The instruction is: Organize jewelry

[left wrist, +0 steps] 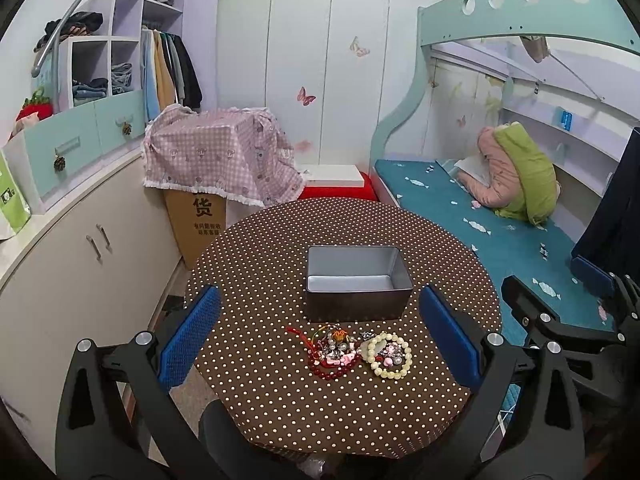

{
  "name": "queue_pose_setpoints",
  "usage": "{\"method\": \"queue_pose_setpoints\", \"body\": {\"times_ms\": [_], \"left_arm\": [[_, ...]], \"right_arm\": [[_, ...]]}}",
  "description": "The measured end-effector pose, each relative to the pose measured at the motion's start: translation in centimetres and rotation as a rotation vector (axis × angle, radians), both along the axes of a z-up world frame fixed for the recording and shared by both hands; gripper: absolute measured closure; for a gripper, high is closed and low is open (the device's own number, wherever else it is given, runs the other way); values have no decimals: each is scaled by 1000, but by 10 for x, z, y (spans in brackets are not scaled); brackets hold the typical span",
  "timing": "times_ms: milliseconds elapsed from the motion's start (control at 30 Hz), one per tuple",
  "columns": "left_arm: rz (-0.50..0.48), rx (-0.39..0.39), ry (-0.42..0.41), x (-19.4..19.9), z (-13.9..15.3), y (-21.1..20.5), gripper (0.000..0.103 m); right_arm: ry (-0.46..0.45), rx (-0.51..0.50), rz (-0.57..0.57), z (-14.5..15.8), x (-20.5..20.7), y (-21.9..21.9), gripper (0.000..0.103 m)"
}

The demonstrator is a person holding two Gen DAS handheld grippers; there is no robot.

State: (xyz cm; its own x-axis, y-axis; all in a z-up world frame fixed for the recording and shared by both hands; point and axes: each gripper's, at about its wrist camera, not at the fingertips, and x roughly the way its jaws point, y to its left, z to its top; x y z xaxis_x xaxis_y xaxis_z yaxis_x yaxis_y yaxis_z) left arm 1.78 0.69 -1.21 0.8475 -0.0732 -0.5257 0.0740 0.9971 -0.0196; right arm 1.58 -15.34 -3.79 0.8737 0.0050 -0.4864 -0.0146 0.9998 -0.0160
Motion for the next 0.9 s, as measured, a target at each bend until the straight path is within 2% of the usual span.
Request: {"method": "queue_pose_setpoints", "body": {"times_ms": [267, 467, 900], "left_arm": [[2, 1, 22, 8, -6, 1, 5], [0, 5, 74, 19, -21, 1, 5], [56, 25, 280, 56, -87, 21, 5]], "right_arm": [[22, -1, 7, -5, 7, -1, 7], [80, 2, 24, -21, 19, 1, 7], [314, -7, 8, -85, 63, 3, 7]]}}
